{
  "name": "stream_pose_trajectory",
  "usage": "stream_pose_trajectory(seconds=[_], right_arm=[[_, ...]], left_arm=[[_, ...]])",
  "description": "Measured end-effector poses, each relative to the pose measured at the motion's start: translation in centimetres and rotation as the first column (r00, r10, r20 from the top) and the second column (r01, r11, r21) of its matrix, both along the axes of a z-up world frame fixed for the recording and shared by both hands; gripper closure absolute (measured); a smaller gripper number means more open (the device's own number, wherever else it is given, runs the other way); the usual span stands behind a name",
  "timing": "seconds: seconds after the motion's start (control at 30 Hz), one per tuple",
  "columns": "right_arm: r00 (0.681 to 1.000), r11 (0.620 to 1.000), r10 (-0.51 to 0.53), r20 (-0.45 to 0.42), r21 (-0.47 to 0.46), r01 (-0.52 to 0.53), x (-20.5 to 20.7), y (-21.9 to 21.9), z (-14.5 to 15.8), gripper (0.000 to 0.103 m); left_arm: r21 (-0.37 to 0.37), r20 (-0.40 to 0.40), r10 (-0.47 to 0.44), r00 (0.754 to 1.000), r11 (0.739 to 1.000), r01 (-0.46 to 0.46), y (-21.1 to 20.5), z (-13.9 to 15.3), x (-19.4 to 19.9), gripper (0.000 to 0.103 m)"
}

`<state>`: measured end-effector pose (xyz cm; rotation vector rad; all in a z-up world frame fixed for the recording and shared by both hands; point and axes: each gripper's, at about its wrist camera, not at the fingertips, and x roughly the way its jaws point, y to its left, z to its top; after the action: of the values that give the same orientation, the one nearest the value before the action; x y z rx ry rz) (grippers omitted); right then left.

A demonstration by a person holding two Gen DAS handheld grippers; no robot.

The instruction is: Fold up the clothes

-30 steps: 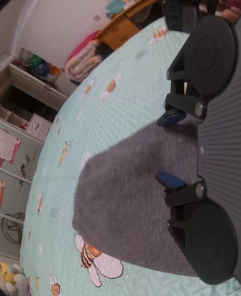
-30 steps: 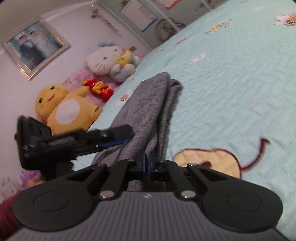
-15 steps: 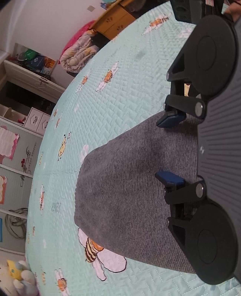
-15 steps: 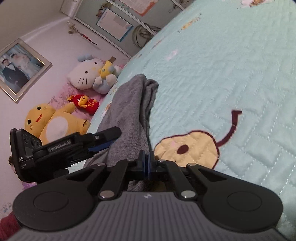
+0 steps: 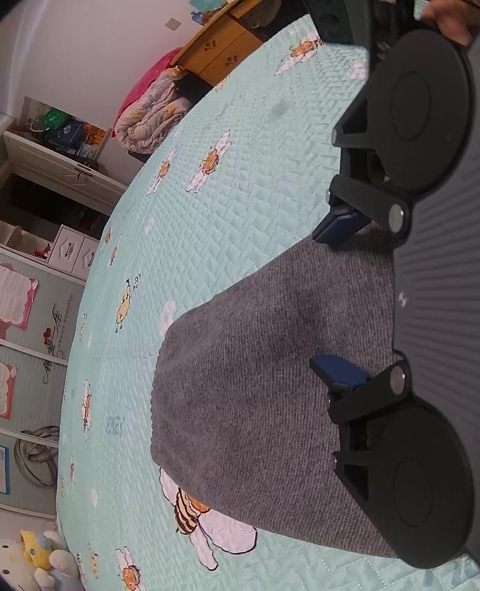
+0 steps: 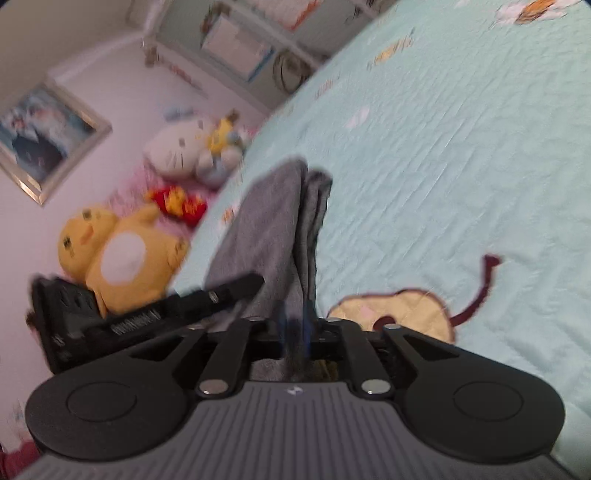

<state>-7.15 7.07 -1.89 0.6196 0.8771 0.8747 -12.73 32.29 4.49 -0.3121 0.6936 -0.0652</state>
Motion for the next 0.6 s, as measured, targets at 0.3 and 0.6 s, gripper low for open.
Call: stream_pose_trajectory(seconds=[0.3,0.6], right_arm=[[0.997,0.997,-0.071,0.029,-0.004,0.071,-1.6,-0.8,-0.5,0.103],[0.992,0.992,-0.123,-0.01,0.011,0.123,-1.8,-0.6,-1.3,0.103]], left_arm=[[-0.039,0.013,0.013,1.0,0.999,-0.012,0.4,0.3,-0.2,0.03],[-0.073,0.143,0.006,0.99,0.997,0.005,-3.1,4.0,-1.5,0.038]])
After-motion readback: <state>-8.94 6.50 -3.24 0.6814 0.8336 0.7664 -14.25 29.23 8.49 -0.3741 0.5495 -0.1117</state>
